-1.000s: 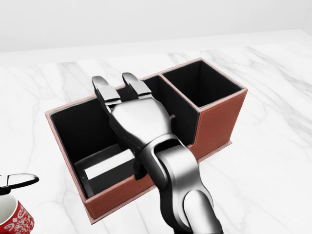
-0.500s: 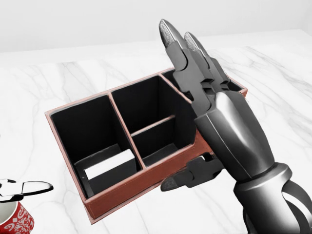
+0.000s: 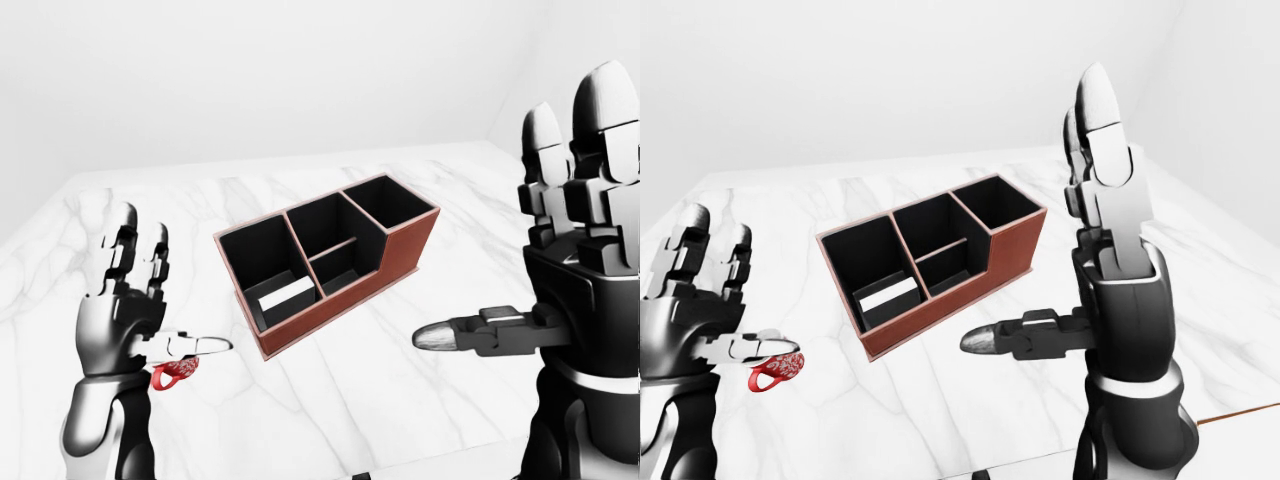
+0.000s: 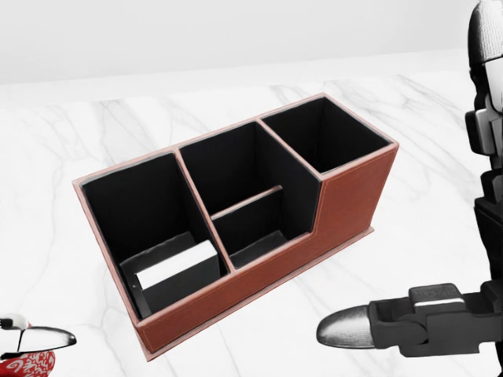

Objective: Pick up the book and place it in the left compartment of the caddy.

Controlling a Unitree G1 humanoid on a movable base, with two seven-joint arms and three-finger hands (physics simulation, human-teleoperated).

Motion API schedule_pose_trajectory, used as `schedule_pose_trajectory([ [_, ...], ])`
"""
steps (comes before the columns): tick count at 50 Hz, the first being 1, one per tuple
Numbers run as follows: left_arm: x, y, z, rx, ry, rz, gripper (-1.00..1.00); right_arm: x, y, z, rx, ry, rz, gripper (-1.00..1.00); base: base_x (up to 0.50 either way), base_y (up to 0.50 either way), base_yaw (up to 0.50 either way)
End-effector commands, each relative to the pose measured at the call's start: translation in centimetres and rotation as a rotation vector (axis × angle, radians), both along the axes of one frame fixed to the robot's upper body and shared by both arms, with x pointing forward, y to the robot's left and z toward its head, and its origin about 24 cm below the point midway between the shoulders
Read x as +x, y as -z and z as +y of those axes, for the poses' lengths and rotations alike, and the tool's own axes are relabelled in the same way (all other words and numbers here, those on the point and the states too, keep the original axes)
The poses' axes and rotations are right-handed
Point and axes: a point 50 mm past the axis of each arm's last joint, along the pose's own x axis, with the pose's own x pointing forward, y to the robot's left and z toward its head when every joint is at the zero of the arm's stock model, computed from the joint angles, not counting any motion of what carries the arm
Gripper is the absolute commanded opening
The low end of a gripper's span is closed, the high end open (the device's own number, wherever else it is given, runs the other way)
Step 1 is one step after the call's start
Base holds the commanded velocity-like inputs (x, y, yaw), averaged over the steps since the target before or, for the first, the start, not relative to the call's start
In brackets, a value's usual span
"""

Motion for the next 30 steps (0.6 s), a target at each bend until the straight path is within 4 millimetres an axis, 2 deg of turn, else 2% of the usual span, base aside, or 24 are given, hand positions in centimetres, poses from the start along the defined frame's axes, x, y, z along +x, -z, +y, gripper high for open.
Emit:
schedule_pose_trajectory([
  [1, -2.1, -1.4, -0.1, -0.013, 0.065, -0.092, 1.00, -1.5, -0.8, -0.7, 0.083, -0.033, -0.069, 1.00, 0.00, 0.00, 0.00],
  [13, -5.0, -3.7, 0.8, -0.077, 0.086, -0.248, 1.00, -1.8, -0.3, -1.5, 0.167, -0.090, -0.004, 1.00, 0.00, 0.00, 0.00],
  [25, -6.6, -4.8, 1.4, -0.113, 0.094, -0.329, 1.00, -1.7, 0.4, -2.5, 0.192, -0.062, 0.185, 1.00, 0.00, 0.00, 0.00],
  [30, -7.0, -5.1, 1.5, -0.122, 0.096, -0.350, 1.00, -2.0, 0.4, -2.7, 0.186, -0.051, 0.207, 1.00, 0.00, 0.00, 0.00],
])
